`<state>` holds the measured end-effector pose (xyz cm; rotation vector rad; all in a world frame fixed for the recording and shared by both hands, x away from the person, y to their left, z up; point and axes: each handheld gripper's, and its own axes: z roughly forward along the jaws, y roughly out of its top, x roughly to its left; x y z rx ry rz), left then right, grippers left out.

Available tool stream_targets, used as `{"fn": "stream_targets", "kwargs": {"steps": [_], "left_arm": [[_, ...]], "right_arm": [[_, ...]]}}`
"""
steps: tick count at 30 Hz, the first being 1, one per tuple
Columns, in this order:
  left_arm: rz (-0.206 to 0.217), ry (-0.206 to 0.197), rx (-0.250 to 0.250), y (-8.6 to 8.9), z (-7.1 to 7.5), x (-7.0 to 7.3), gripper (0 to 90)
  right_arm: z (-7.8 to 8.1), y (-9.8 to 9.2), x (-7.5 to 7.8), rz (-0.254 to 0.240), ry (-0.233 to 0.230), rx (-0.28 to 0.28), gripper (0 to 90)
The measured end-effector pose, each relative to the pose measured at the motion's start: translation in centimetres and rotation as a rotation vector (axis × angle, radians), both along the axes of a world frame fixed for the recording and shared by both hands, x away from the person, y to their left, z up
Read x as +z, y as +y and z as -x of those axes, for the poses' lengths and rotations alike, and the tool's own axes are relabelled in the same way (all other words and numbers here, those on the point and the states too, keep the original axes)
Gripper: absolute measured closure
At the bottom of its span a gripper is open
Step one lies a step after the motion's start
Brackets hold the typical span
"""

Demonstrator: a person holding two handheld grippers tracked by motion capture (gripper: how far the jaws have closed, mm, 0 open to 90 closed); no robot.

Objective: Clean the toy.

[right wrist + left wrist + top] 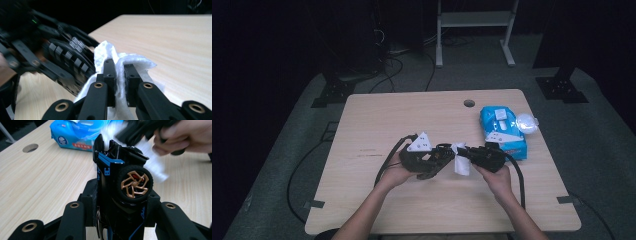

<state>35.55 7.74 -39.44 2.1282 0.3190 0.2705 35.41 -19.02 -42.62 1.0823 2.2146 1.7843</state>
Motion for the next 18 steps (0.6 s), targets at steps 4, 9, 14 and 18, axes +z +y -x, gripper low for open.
{"fn": "stream_targets", "kwargs": {"steps": [4, 9, 14, 18], "left_arm": [[-0.004, -0.001, -0.003, -0.1, 0.0, 0.0, 57.3], [0.012, -0.002, -0.009, -0.1, 0.1, 0.1, 57.2], [0.028, -0.008, -0.014, -0.2, 0.2, 0.4, 57.1], [0.029, -0.010, -0.019, -0.3, 0.2, 0.4, 57.0]], "right_arm": [[-0.3, 0.1, -0.5, -0.041, 0.036, 0.016, 82.2], [-0.3, -0.2, -0.3, -0.088, 0.053, 0.027, 82.4], [-0.1, -0.4, 0.4, -0.134, 0.041, 0.036, 82.7], [0.0, -0.5, 0.8, -0.147, 0.033, 0.046, 82.8]]}}
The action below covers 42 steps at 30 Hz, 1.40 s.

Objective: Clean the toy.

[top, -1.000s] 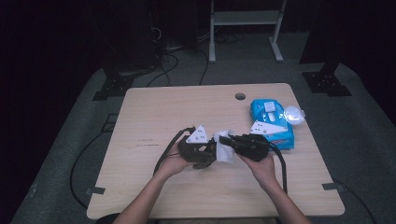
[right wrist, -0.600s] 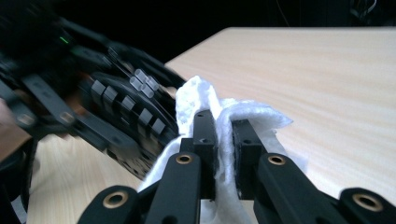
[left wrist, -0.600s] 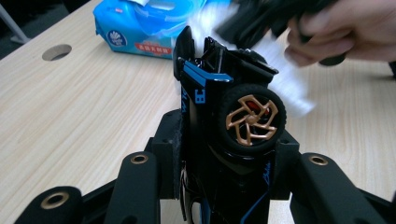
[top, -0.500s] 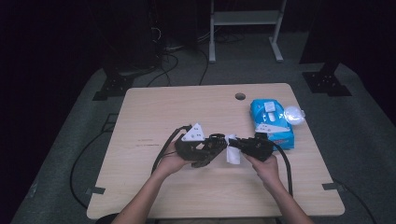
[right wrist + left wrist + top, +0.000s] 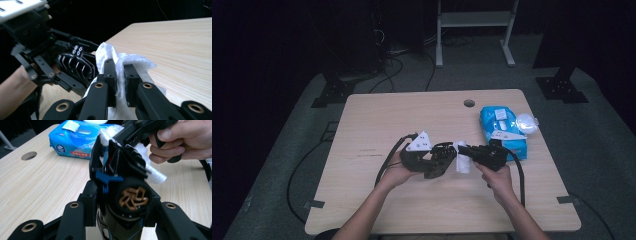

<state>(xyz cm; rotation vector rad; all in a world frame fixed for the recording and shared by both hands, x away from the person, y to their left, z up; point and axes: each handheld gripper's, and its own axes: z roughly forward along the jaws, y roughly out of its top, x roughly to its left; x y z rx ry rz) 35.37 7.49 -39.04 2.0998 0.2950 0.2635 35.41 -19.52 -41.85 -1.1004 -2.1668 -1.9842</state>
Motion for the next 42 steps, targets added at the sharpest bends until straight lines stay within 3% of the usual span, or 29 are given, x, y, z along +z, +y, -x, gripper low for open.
{"fn": "stream_targets", "kwargs": {"steps": [4, 11, 13, 18, 27, 29, 31, 36, 42], "left_arm": [[-0.001, -0.002, -0.001, -0.2, 0.0, -0.3, 57.1], [-0.022, 0.025, 0.000, -0.2, -0.2, -1.3, 57.0], [-0.011, 0.041, -0.004, -0.1, -0.3, -1.6, 57.0], [-0.022, 0.050, -0.005, 0.0, -0.3, -1.9, 57.0], [-0.025, 0.079, -0.010, 1.6, -0.3, -2.3, 57.4], [-0.046, 0.084, -0.014, 2.1, -0.3, -2.5, 57.6], [-0.062, 0.090, -0.015, 2.4, -0.3, -2.9, 57.9], [-0.087, 0.113, -0.011, 2.6, -0.7, -3.9, 58.8], [-0.166, 0.134, -0.006, 2.6, -1.2, -5.7, 58.9]], "right_arm": [[0.2, 0.2, 0.6, 0.000, -0.018, 0.006, 82.8], [0.4, 0.6, 0.8, 0.033, -0.037, 0.010, 82.8], [0.5, 0.8, 0.9, 0.038, -0.043, 0.013, 82.8], [0.7, 1.6, 1.3, 0.080, -0.081, 0.016, 82.8], [0.8, 2.5, 0.6, 0.149, -0.088, 0.025, 82.8], [0.9, 3.1, 0.5, 0.179, -0.098, 0.031, 82.8], [1.1, 3.8, 0.3, 0.240, -0.114, 0.032, 82.7], [1.2, 4.3, -0.1, 0.290, -0.127, 0.018, 82.6], [1.6, 5.3, -0.7, 0.385, -0.182, -0.004, 82.3]]}}
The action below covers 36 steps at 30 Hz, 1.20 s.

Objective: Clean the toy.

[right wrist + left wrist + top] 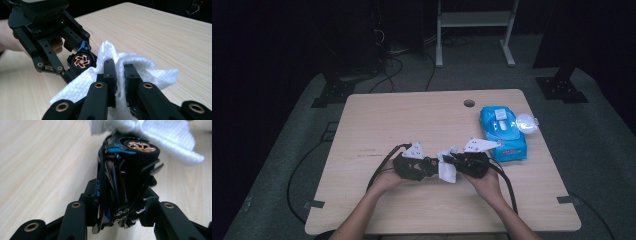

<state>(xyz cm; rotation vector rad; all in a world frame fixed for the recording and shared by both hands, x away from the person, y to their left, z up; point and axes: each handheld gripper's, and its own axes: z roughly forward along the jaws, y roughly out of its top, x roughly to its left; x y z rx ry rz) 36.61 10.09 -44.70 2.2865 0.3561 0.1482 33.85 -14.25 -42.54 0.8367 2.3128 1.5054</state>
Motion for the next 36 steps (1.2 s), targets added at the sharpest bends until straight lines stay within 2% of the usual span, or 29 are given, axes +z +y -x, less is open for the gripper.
{"fn": "stream_targets", "kwargs": {"steps": [3, 7, 12, 15, 17, 19, 23, 26, 29, 32, 34, 36], "left_arm": [[-0.035, 0.017, 0.005, -0.2, -0.2, -0.8, 58.6], [-0.061, 0.034, 0.007, -0.3, -0.4, -1.3, 58.4], [-0.090, 0.019, 0.004, -0.3, -0.3, -1.4, 56.6], [-0.036, 0.010, 0.009, 0.1, -0.3, -0.7, 55.4], [-0.037, -0.010, 0.011, 0.2, -0.2, -0.4, 55.3], [-0.020, -0.022, 0.013, 0.0, -0.1, -0.3, 55.2], [-0.022, -0.056, 0.005, -0.8, 0.2, -0.2, 56.1], [-0.056, -0.065, -0.016, -1.1, 0.1, 0.1, 57.5], [-0.049, -0.054, -0.007, -1.1, 0.1, 0.1, 57.9], [-0.044, -0.054, -0.008, -1.0, 0.0, 0.1, 57.8], [-0.039, -0.050, -0.006, -1.0, -0.1, 0.0, 57.9], [-0.041, -0.051, -0.004, -1.0, -0.1, 0.0, 57.8]], "right_arm": [[0.1, 0.4, -0.4, 0.035, -0.013, -0.004, 82.4], [0.1, 0.9, -0.7, 0.054, -0.031, -0.007, 82.3], [0.1, 1.3, -1.0, 0.065, -0.033, -0.007, 82.2], [0.1, 1.6, -1.4, 0.086, -0.038, -0.013, 81.9], [0.0, 1.5, -1.4, 0.083, -0.042, -0.014, 81.9], [0.0, 1.5, -1.4, 0.083, -0.039, -0.015, 81.9], [0.2, 1.7, -1.2, 0.072, -0.027, 0.001, 81.9], [0.6, 2.1, -1.1, 0.095, -0.042, 0.013, 81.8], [0.4, 1.4, -1.0, 0.118, -0.050, 0.001, 81.8], [0.3, -0.6, -0.7, 0.134, -0.065, -0.050, 81.8], [0.1, -2.0, -0.6, 0.116, -0.045, -0.091, 81.8], [0.0, -2.4, -0.7, 0.093, -0.019, -0.099, 81.9]]}}
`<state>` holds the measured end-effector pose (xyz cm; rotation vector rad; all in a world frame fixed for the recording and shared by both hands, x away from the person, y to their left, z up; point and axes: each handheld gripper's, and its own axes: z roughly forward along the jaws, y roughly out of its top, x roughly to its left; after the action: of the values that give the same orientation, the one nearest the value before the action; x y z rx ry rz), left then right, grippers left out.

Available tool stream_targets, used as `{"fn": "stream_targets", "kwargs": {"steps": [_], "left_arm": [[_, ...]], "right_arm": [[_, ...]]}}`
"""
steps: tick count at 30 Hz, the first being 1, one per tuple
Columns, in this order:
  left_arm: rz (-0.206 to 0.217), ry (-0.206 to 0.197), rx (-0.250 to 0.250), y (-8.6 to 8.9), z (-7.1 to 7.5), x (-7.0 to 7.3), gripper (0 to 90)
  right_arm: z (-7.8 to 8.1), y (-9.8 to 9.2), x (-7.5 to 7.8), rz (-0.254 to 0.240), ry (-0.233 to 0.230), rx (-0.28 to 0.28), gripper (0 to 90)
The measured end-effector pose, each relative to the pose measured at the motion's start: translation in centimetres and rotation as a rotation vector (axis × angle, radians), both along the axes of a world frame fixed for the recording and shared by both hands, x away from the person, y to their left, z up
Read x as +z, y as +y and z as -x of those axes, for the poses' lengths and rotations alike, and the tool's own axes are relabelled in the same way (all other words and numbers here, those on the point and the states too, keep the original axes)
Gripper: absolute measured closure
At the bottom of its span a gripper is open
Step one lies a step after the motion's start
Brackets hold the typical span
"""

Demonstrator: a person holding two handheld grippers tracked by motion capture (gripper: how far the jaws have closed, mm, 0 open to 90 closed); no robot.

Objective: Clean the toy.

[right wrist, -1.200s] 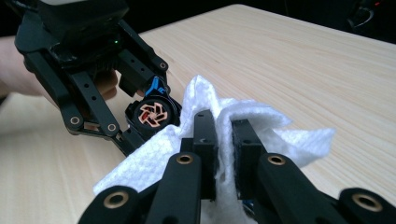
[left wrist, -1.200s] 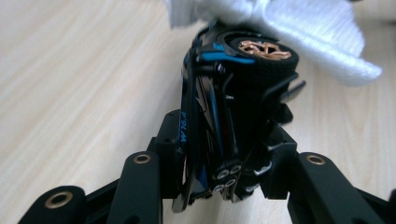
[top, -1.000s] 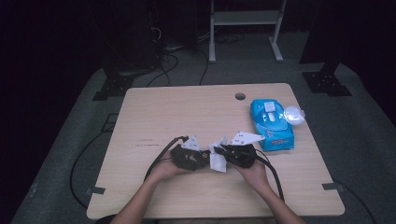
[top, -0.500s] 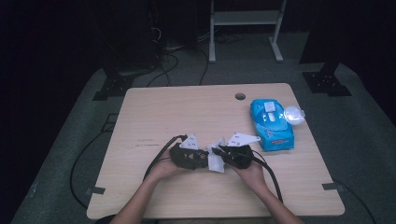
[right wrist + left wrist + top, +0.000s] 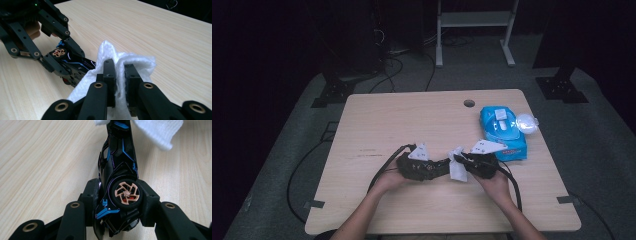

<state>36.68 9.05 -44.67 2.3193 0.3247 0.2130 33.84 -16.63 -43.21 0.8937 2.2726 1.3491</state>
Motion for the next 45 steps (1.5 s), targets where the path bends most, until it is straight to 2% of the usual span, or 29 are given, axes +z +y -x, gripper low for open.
{"fn": "stream_targets", "kwargs": {"steps": [3, 6, 8, 11, 13, 15, 18, 20, 22, 24, 26, 28, 31, 34, 38, 40, 45], "left_arm": [[0.006, 0.010, 0.019, -0.2, -0.1, 0.0, 57.1], [0.005, 0.011, 0.023, -0.2, -0.1, 0.0, 56.8], [-0.003, 0.000, 0.016, -0.1, -0.1, 0.0, 57.6], [-0.003, -0.003, 0.018, -0.1, -0.1, 0.0, 57.8], [0.000, -0.001, 0.016, -0.1, -0.1, 0.0, 57.8], [-0.001, 0.002, 0.012, 0.1, -0.2, 0.0, 57.9], [-0.007, 0.010, 0.004, 0.5, -0.3, 0.2, 57.8], [-0.010, 0.020, -0.003, 1.0, -0.4, 0.3, 57.8], [-0.011, 0.019, -0.008, 1.5, -0.5, 0.3, 57.9], [-0.013, 0.024, -0.005, 1.9, -0.6, 0.3, 57.9], [-0.018, 0.023, -0.002, 2.2, -0.6, 0.3, 57.9], [-0.020, 0.023, 0.005, 2.4, -0.8, 0.4, 57.8], [-0.016, 0.023, 0.004, 2.5, -0.8, 0.3, 57.8], [-0.016, 0.024, 0.007, 2.4, -0.8, 0.3, 57.3], [0.011, 0.004, 0.020, 1.8, -0.7, 0.7, 53.7], [0.002, -0.004, 0.013, 1.5, -0.6, 0.7, 58.5], [0.001, -0.002, 0.018, 2.0, -0.8, 0.7, 59.8]], "right_arm": [[0.1, 1.2, -0.2, -0.023, 0.016, 0.033, 81.8], [0.2, 2.1, -0.3, 0.001, -0.007, 0.055, 81.6], [0.0, 1.7, -0.2, -0.007, 0.004, 0.050, 81.7], [-0.5, -0.1, -0.1, 0.001, 0.000, -0.009, 81.7], [-1.0, -1.7, -0.1, -0.044, 0.027, -0.054, 81.7], [-1.1, -1.9, -0.1, -0.040, 0.027, -0.066, 81.7], [-0.8, -1.2, -0.2, -0.055, 0.033, -0.034, 81.7], [-0.6, -0.2, -0.2, -0.040, 0.026, 0.002, 81.7], [-0.4, 0.3, -0.1, -0.017, 0.012, 0.012, 81.7], [-0.6, 0.0, -0.2, -0.016, 0.015, 0.006, 81.7], [-0.9, -0.6, -0.2, -0.014, 0.020, -0.032, 81.7], [-1.1, -1.3, -0.4, -0.035, 0.043, -0.051, 81.7], [-1.0, -0.8, -0.2, -0.073, 0.039, -0.025, 81.7], [-0.9, 0.4, -0.3, -0.067, 0.032, 0.012, 81.6], [-1.1, 0.7, -0.6, -0.079, 0.047, 0.019, 81.6], [-0.9, 0.8, -0.6, -0.071, 0.044, 0.023, 81.6], [-1.2, 0.2, -0.7, -0.073, 0.048, 0.006, 81.6]]}}
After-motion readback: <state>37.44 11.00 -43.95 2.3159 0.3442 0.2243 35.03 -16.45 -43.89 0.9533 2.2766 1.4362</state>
